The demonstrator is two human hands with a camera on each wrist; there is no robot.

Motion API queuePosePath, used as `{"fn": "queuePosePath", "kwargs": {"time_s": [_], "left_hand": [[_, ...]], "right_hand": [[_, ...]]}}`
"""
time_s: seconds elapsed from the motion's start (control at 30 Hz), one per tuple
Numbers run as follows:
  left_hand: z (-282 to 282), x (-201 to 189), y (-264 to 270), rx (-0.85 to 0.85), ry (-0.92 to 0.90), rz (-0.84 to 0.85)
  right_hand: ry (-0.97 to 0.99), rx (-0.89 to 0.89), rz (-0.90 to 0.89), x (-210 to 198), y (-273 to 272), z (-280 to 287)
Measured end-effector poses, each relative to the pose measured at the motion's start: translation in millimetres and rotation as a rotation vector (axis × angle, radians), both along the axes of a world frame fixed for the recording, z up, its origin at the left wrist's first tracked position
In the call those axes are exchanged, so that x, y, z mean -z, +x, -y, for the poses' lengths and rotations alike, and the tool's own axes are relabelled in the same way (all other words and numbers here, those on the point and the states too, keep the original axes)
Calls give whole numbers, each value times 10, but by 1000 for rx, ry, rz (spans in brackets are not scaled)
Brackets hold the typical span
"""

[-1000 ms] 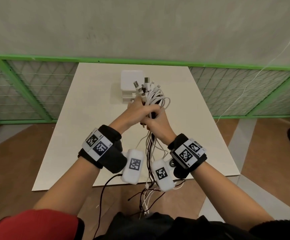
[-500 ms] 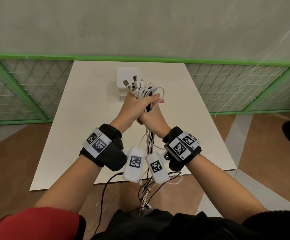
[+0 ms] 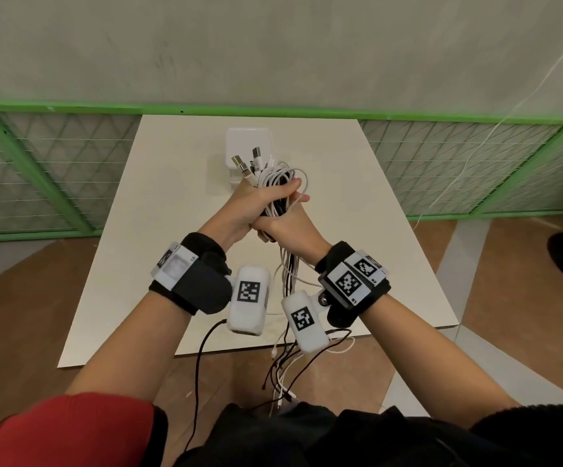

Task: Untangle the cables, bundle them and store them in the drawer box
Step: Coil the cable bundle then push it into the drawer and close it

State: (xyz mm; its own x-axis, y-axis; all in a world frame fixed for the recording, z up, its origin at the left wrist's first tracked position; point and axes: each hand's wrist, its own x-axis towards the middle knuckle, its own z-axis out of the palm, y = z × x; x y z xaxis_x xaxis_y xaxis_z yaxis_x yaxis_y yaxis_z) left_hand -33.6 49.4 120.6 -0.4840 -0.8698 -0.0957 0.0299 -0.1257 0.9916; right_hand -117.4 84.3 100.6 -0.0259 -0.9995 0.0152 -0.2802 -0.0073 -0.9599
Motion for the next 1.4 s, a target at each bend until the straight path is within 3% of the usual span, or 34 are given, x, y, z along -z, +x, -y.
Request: {"fn": "queuePosePath", "kwargs": {"time_s": [0.33,0.53,0.77,0.97,1.1,1.23,1.4], "left_hand": [[-84,-79,62,156,-104,82],[-142,-83,-65,-83,-37,88],[-146,-15,-100,-231,-169,162],[-148,9,-61,-279,-180,138],[-113,-81,8,-237,-188,21],[12,-196,79,-298,-185,-76],[-15,-186,65,-293,-247,3]], "right_hand": [[92,-74,78,-44,-54,-57],[-2,-21,24,-7,3,2],[-48,-21,112,80,2,-11],[-54,-76,99,117,-25,-62],[-26,-112,182,218,-91,-220],[-26,-73,64,515,-102,-383],[-1,-133,-79,495,-162,-421]]}}
